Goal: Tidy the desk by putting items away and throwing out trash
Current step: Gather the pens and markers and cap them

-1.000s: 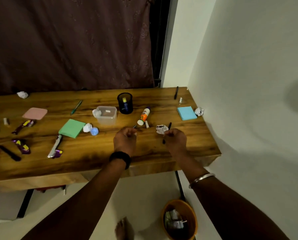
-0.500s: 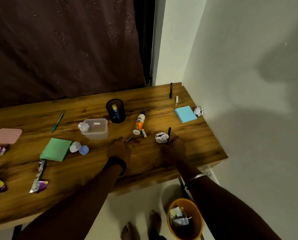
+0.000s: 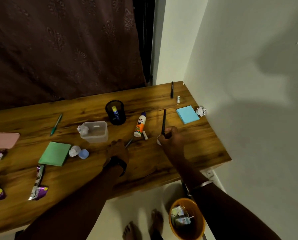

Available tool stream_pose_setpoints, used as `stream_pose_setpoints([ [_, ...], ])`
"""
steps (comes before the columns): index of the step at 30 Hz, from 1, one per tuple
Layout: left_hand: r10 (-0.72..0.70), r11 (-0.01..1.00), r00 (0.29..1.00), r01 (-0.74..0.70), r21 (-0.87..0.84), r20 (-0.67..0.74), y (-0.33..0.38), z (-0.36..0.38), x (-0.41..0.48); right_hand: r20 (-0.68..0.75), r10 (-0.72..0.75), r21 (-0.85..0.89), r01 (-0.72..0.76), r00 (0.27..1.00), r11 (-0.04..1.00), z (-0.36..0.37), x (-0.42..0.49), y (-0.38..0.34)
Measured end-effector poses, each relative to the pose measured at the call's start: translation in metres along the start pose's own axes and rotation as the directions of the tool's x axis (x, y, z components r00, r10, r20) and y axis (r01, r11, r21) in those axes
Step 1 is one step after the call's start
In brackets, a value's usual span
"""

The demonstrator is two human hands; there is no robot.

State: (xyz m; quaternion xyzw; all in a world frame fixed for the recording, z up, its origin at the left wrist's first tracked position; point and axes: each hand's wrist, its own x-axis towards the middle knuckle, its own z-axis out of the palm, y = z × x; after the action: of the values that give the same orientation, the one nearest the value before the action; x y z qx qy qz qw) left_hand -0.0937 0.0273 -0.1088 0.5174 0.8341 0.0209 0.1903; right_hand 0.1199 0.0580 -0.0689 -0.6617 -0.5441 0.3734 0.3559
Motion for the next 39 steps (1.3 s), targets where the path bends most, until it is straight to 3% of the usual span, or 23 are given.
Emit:
stream_pose_setpoints([
  [4,0.026,0.995,1.0,-0.026,0.095,-0.002,0.0,-0.002,-0.004,0.042,-0.142,-0.037,0.143,0.989,0.989,0.021,-0.009,-0.014],
  [6,0.021,0.997,0.997,-0.026,-0.074,-0.074,0.0,-0.006,-0.006,0.058,-0.173,-0.022,0.175,0.983,0.984,0.03,-0.014,-0.017],
  [7,-0.003,0.962,0.994,-0.028,-0.273,-0.112,0.0,-0.011,-0.008,0.07,-0.173,-0.015,0.174,0.983,0.985,0.035,-0.017,-0.019],
  [8,-0.056,0.861,0.99,-0.018,-0.509,-0.13,0.002,-0.017,-0.008,0.092,-0.157,-0.001,0.158,0.983,0.987,0.039,-0.019,-0.021],
  [10,-0.136,0.513,0.991,0.056,-0.856,-0.017,0.012,-0.035,-0.011,0.17,-0.104,0.066,0.094,0.98,0.993,0.051,-0.021,-0.025],
  [11,-0.119,0.353,0.992,0.087,-0.931,0.047,0.019,-0.044,-0.011,0.207,-0.098,0.088,0.081,0.974,0.993,0.056,-0.022,-0.026],
  [13,-0.006,0.224,0.996,0.084,-0.971,0.085,0.033,-0.061,-0.011,0.263,-0.102,0.09,0.081,0.959,0.993,0.063,-0.019,-0.029],
  [15,0.051,0.228,0.994,0.083,-0.97,0.097,0.043,-0.07,-0.006,0.286,-0.121,0.13,0.086,0.951,0.988,0.065,-0.012,-0.034],
  [20,0.022,0.311,1.0,0.013,-0.95,0.021,0.068,-0.074,0.023,0.292,-0.148,0.241,0.077,0.945,0.968,0.048,0.022,-0.048],
  [23,0.077,0.304,0.993,0.061,-0.951,0.088,0.09,-0.072,0.038,0.351,-0.098,0.312,-0.018,0.931,0.95,0.036,0.054,-0.057],
  [27,0.09,0.313,0.983,0.127,-0.941,0.163,0.119,-0.068,0.071,0.399,-0.11,0.26,0.003,0.91,0.966,0.011,0.113,-0.058],
  [30,0.109,0.326,0.987,0.073,-0.942,0.114,0.14,-0.07,0.09,0.244,-0.063,0.231,0.004,0.968,0.973,-0.001,0.175,-0.047],
  [31,0.125,0.324,0.985,0.071,-0.943,0.117,0.145,-0.069,0.098,0.148,-0.067,0.157,0.043,0.987,0.987,-0.002,0.2,-0.04],
  [33,0.15,0.341,0.981,0.068,-0.938,0.126,0.152,-0.065,0.113,0.011,-0.16,-0.155,0.16,0.987,0.975,-0.002,0.248,-0.028],
  [35,0.151,0.35,0.975,0.1,-0.931,0.162,0.159,-0.064,0.125,0.056,-0.208,-0.431,0.211,0.977,0.877,-0.001,0.292,-0.019],
  [39,0.176,0.221,0.97,0.13,-0.967,0.17,0.167,-0.059,0.144,0.194,-0.073,-0.694,0.19,0.978,0.694,0.016,0.355,-0.008],
])
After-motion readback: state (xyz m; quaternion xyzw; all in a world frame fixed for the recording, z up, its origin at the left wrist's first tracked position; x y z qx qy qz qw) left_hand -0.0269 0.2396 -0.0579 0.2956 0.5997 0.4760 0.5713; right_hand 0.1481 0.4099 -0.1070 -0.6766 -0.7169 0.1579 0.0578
